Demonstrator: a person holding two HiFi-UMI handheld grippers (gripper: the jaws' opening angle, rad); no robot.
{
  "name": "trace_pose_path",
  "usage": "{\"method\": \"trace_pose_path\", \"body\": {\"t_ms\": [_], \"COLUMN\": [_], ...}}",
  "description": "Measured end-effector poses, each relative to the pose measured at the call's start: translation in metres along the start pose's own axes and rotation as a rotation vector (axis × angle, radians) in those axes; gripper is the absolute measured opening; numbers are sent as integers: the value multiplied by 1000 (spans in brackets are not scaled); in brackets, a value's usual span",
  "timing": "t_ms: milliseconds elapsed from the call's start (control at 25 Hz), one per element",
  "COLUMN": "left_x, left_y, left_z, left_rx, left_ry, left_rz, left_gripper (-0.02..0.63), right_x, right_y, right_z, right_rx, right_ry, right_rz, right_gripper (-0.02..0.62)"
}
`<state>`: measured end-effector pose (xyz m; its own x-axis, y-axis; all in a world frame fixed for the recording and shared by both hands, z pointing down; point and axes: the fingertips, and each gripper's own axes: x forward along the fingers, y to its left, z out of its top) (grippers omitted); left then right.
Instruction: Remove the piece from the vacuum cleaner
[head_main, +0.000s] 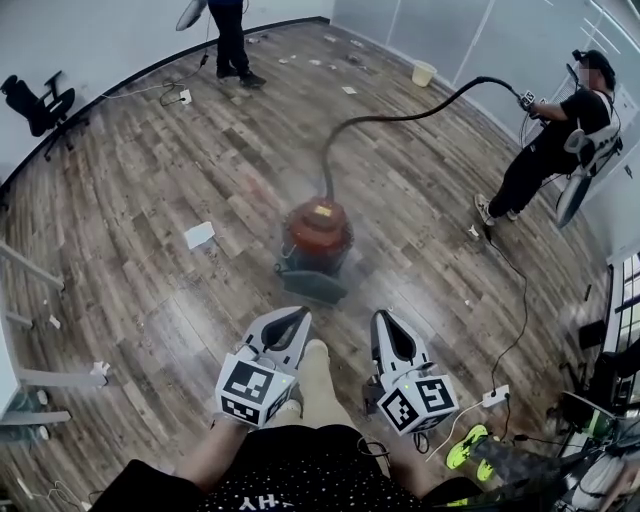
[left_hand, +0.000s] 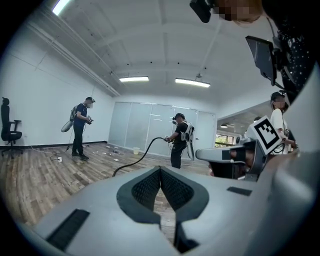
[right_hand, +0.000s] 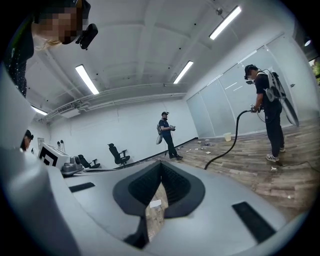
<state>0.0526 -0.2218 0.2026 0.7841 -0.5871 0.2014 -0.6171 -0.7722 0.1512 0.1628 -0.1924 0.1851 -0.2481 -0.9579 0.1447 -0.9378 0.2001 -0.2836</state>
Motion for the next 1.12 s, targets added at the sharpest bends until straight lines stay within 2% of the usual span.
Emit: {"method": "trace_pose_path", "body": {"t_ms": [240, 440, 560, 840, 1120], "left_x": [58, 111, 130, 149, 169], "left_y": [41, 80, 104, 141, 161], "left_z": [13, 35, 31, 1, -68], "left_rx": [-1, -3, -10, -33, -28], "left_ry": [10, -40, -40, -17, 13], "left_rz": [17, 0, 10, 32, -12], "left_gripper": [11, 11, 11, 11, 11], "right_x": [59, 101, 122, 157, 175], "right_y": [-41, -80, -96, -117, -137], "right_z": [17, 36, 35, 2, -70], "right_rx": [18, 20, 37, 39, 51], "right_ry": [26, 0, 15, 75, 110], "right_rz": [30, 62, 101, 110, 108], "right_gripper": [11, 11, 12, 12, 12]}}
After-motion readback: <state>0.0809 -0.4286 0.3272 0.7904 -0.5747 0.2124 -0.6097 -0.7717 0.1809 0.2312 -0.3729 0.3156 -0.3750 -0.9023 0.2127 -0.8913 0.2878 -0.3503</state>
